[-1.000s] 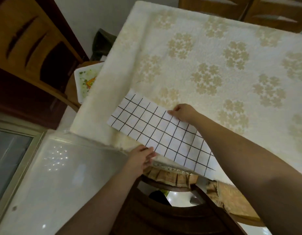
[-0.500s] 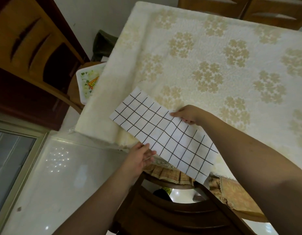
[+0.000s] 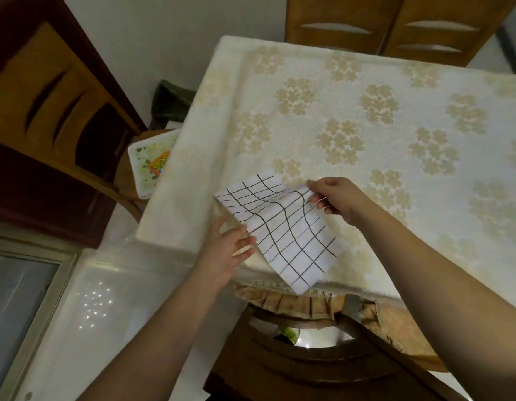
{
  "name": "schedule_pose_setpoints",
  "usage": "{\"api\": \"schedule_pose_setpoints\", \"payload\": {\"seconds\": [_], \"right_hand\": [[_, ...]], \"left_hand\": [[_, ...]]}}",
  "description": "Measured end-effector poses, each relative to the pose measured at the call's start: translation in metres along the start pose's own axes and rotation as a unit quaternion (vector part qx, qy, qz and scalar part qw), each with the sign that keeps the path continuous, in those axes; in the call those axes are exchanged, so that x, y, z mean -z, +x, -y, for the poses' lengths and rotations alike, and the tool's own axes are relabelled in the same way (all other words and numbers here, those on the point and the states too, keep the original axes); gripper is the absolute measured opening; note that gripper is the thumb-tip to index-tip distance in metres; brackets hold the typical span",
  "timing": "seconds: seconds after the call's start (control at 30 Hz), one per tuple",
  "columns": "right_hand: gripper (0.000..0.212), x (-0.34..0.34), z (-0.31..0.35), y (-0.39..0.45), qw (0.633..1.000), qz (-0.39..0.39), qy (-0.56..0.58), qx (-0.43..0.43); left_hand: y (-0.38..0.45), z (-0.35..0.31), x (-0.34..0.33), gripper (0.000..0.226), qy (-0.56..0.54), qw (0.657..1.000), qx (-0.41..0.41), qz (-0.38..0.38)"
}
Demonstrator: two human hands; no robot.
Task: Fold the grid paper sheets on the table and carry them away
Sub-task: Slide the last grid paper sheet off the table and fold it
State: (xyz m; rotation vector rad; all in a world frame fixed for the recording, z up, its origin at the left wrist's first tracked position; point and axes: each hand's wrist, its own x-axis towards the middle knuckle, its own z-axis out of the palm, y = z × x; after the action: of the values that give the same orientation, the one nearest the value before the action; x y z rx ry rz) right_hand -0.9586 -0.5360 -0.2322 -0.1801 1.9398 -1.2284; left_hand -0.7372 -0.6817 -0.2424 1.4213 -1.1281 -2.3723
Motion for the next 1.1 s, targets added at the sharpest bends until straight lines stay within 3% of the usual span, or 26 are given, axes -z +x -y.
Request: {"api": "schedule_pose_setpoints", "payload": {"seconds": [0.1, 0.2, 0.47, 0.67, 0.77, 0.9, 1.0, 1.1], "right_hand": [[0.024, 0.004, 0.013, -0.018, 0.997, -0.046, 0.039, 0.041], [0.024, 0.012, 0.030, -0.030, 0.989, -0.091, 0.081, 0.080], [0.021, 0.041, 0.077, -0.043, 0.972, -0.143, 0.128, 0.136], [0.023, 0.049, 0.083, -0.067, 0.944, -0.183, 0.178, 0.210], [0.015, 0.042, 0.065, -0.082, 0.932, -0.192, 0.202, 0.231], [0.013, 0.023, 0.002, -0.093, 0.939, -0.208, 0.194, 0.192], [0.012, 0.002, -0.064, -0.096, 0.960, -0.199, 0.176, 0.086], [0.027, -0.022, -0.117, -0.096, 0.973, -0.166, 0.157, -0.045]], "left_hand": [[-0.007, -0.026, -0.014, 0.058, -0.024, 0.999, -0.022, 0.036], [-0.009, -0.051, -0.028, 0.059, 0.032, 0.992, -0.084, 0.083], [0.006, -0.126, -0.090, 0.050, 0.286, 0.915, -0.270, 0.091], [-0.006, -0.160, -0.115, 0.041, 0.292, 0.880, -0.363, 0.095], [-0.018, -0.150, -0.108, 0.039, 0.279, 0.884, -0.361, 0.101], [-0.005, -0.098, -0.079, 0.040, 0.269, 0.899, -0.331, 0.100], [0.025, -0.041, -0.046, 0.041, 0.316, 0.916, -0.234, 0.081], [0.048, 0.010, -0.018, 0.044, 0.379, 0.913, -0.131, 0.066]]}}
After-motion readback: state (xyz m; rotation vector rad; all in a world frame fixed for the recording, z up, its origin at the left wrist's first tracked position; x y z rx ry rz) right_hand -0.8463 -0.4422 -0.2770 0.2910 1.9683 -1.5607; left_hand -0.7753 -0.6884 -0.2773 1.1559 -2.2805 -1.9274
